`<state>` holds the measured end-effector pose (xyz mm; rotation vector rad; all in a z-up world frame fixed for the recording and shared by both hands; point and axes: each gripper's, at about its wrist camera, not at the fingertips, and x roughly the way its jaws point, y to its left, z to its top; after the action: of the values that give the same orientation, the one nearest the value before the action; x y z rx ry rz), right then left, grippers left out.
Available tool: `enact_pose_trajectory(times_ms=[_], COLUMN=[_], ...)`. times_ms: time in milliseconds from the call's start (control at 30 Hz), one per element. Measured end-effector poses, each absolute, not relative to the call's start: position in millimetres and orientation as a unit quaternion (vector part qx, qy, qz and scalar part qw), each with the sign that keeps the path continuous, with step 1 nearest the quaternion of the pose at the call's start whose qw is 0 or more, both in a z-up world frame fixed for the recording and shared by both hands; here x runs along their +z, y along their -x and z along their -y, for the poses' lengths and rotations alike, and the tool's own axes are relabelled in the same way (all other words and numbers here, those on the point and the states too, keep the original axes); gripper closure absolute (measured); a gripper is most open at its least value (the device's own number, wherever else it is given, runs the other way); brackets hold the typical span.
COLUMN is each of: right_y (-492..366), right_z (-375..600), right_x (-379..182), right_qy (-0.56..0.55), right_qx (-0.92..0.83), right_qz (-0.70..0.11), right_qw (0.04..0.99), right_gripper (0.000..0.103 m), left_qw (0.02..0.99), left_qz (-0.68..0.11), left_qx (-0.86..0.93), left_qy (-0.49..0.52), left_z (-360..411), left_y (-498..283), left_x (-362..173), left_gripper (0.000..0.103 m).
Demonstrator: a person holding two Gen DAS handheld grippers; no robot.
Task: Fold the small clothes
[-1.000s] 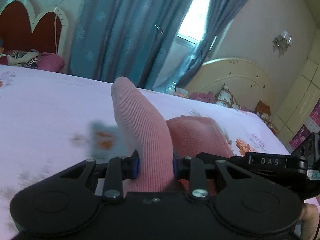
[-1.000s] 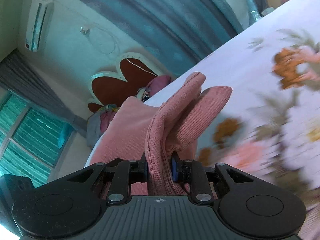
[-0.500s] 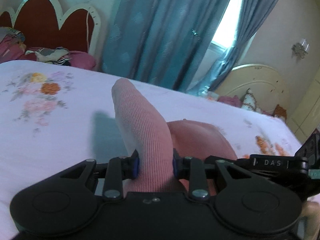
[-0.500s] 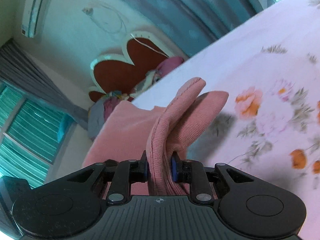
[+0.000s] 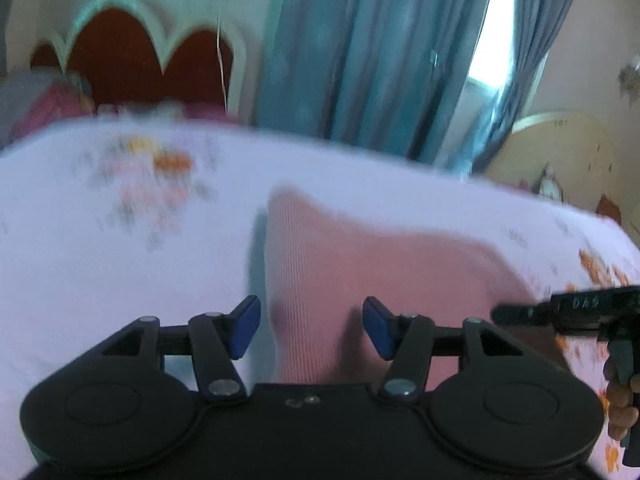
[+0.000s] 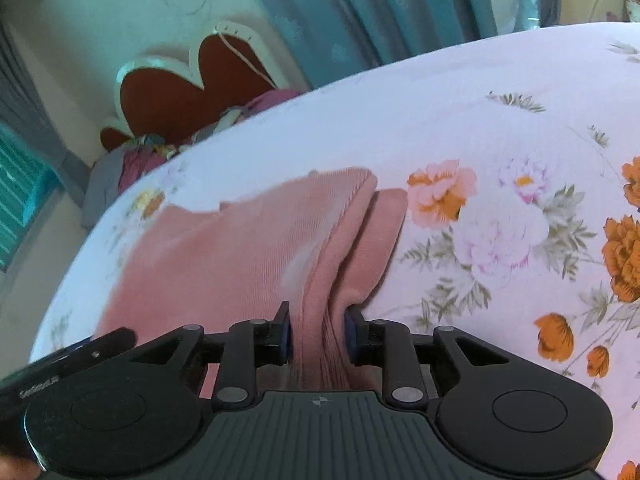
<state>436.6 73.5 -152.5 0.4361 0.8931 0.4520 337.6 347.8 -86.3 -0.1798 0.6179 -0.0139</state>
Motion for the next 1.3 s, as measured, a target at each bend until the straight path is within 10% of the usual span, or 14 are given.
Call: enact_pose_trajectory(times_ms=[333, 567, 1300], right_y=[-473.6, -474.1, -347.7], right_z=[-78.6, -106.4, -124.8], right_x=[-144.2, -150.9, -134.9], right_qy=[-0.212, -0.092, 0.013], right_qx=[0.167, 0.142, 0.206], right_qz=[-0.423, -0.394, -0.358], right_qw=[0.865, 0.903, 0.911], right_gripper=[0.06, 0.081, 0.081], left_qw=[0.941, 0.931, 0.932], left_qz=[-0.327, -0.35, -0.359], left_qx=[-0.029, -0.024, -0.003], left_qy=[0.085, 0.104, 0.058], left_z=[-342.8, -348.2, -329.2], left_y=[-401.6, -430.1, -338.8], left_x=[-96.8, -116.7, -101.5], left_gripper=[0.054, 0.051, 0.044])
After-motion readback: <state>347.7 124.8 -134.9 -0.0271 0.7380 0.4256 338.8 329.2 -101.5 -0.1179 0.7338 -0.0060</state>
